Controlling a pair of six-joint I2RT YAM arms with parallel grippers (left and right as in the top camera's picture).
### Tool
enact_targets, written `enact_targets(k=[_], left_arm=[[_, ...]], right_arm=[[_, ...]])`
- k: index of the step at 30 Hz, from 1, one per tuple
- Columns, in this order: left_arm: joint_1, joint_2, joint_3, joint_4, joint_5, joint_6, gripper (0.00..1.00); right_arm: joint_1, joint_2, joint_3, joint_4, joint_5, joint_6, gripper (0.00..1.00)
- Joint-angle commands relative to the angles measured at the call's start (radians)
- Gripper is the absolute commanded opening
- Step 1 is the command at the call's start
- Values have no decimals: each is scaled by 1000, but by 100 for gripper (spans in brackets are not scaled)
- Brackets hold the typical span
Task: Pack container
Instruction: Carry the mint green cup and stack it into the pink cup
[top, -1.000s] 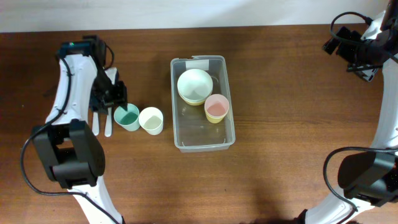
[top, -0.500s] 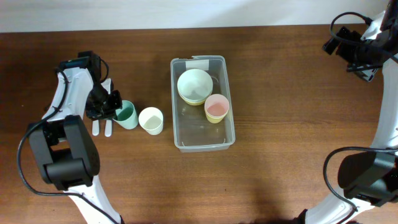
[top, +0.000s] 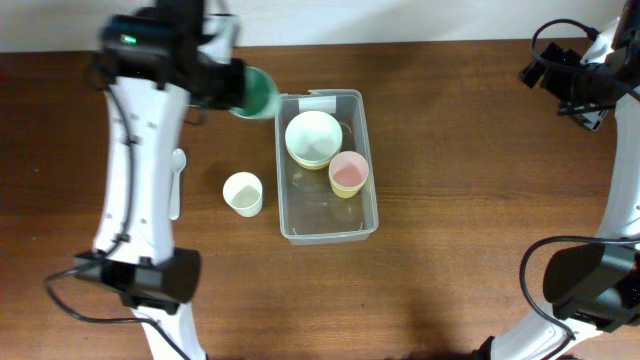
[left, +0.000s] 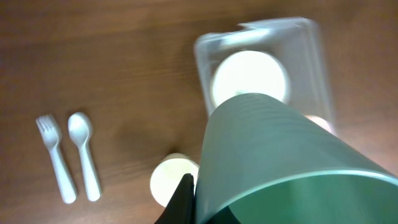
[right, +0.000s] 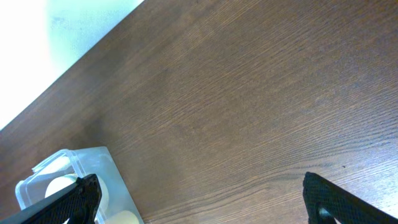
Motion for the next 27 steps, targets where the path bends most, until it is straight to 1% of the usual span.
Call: enact_targets(k=[1,3,6,9,11,13,15,16,18,19,20,23,27], left_arm=[[-192,7,-15,-8,-93,19,1],[-290,19,-53,5,-149,18,1],[-363,26,-132,53,-150,19,1],[-399,33,-224,103,-150,15,1],[-404,40,-317,175,-150,14,2],[-404,53,-372,227,-150,15,2],[-402,79,-402,272,-150,16,7],[-402,87,-404,283,-150,16,12],[-402,103,-404,298,-150,16,31],[-401,106,-404,300,-150,17,36],[-400,106,-400,294,-157,20,47],[-386,100,-310,214,-222,19,48],[-319,81,-101,24,-251,18,48]], right_arm=[[0,2,2,0,2,6,99],[0,2,2,0,2,6,99],[0,2,2,0,1,6,99],[0,2,2,0,2,6,99],[0,2,2,0,1,6,99],[0,2,2,0,2,6,99],[0,2,2,0,1,6,99],[0,2,2,0,2,6,99],[0,2,2,0,2,6,99],[0,2,2,0,2,6,99],[0,2,2,0,2,6,99],[0,2,2,0,2,6,99],[0,2,2,0,2,6,99]])
